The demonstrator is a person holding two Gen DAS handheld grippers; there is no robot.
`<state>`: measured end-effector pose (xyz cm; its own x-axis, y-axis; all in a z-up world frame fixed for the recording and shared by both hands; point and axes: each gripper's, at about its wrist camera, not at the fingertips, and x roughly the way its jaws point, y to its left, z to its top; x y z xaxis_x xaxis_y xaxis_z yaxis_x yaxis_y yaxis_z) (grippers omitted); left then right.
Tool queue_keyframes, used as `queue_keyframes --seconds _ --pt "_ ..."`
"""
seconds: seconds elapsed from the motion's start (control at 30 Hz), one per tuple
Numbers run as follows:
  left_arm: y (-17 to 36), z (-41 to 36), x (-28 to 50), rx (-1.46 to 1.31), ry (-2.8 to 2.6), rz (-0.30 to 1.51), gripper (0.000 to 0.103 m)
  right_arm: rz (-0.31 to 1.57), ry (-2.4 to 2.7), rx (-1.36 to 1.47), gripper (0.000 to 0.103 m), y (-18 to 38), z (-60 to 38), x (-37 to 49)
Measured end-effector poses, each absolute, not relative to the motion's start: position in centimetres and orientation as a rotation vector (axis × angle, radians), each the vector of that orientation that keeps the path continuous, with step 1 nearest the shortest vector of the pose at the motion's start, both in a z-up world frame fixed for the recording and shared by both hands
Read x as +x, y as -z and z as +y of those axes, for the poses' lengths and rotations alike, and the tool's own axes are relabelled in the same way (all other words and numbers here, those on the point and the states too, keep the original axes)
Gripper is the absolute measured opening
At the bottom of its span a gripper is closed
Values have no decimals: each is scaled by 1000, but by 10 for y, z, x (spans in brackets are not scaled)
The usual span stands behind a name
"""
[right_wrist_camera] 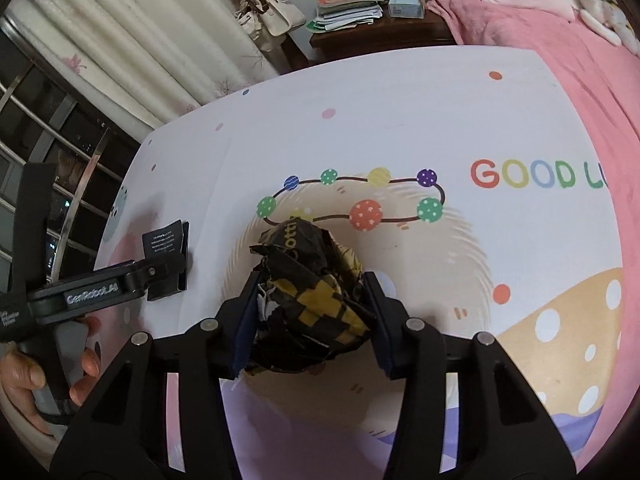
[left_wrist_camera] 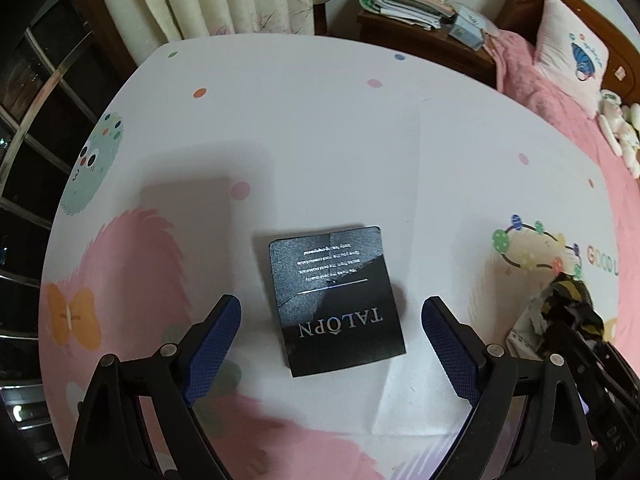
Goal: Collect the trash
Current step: 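Grasp the black TALOPN card with the left gripper while the right grasps the foil wrapper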
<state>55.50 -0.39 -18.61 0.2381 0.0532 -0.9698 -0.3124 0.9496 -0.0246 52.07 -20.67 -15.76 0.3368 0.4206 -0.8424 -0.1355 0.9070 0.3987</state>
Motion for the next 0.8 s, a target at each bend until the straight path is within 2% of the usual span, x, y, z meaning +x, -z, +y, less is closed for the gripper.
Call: queue_keyframes --seconds 0.33,0.37,0.43,0.5,0.8 --pt "206 -6 564 -244 -315 1339 90 1167 -374 261 45 155 -206 515" --pt "206 -7 565 -246 -316 1336 88 1167 -373 259 45 155 -206 514" --pt "203 -7 563 -243 -314 1320 72 1167 -371 260 45 154 -207 512" --pt "199 -9 564 -238 -305 1309 60 1169 -366 264 44 154 -207 511" --pt "185 -13 554 -232 -262 1308 57 1171 -352 275 43 149 -202 501"
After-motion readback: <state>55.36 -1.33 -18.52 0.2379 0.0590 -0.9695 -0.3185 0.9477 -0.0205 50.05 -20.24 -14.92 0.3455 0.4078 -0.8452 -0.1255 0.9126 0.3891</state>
